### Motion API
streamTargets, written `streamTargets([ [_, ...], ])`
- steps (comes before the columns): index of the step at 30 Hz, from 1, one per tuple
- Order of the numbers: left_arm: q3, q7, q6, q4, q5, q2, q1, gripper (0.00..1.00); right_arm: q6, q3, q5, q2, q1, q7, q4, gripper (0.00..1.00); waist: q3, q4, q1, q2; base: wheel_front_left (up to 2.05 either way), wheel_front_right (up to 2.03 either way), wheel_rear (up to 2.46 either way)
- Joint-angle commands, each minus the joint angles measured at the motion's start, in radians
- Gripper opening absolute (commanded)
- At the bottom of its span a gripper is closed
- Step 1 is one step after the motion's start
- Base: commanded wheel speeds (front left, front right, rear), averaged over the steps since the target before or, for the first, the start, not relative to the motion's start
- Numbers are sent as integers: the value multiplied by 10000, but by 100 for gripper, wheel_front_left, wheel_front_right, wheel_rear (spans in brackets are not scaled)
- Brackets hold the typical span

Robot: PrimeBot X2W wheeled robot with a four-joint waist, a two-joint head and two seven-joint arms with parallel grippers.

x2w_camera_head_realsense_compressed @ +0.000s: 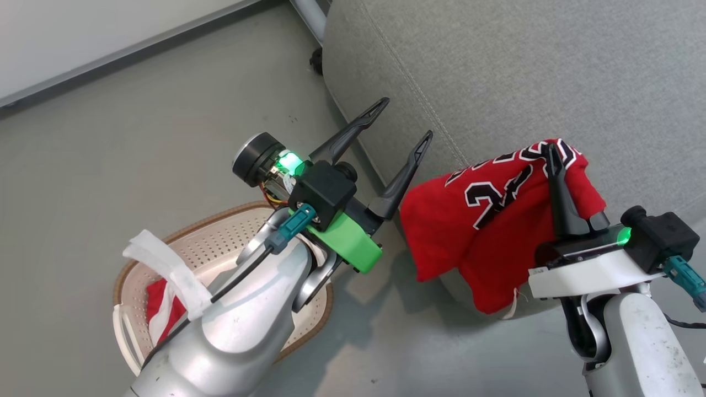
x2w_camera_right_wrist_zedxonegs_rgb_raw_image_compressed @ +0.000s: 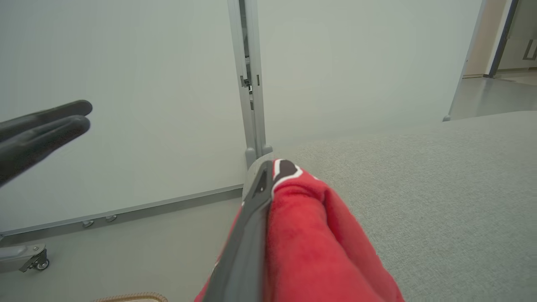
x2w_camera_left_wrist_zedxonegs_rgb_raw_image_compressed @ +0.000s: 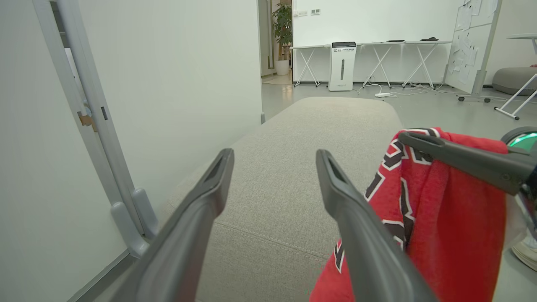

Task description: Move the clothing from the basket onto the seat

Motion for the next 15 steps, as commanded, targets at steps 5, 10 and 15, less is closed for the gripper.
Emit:
streamTargets([
  [5,105,-5,79,10,115,163,-134,100,-3,-259,124,-27,-180,-24,-121,0,389,-213,0,-1,0,0,0],
  [10,175,-5,138,-51,149,273,-159,100,-3,-613,-37,-26,-985,-24,-280,0,771,-182,0,-1,0,0,0],
  [15,222,12,197,-95,250,415,-325,100,-3,-1057,-314,-72,-2276,-24,-414,0,1383,-55,0,-1,0,0,0],
])
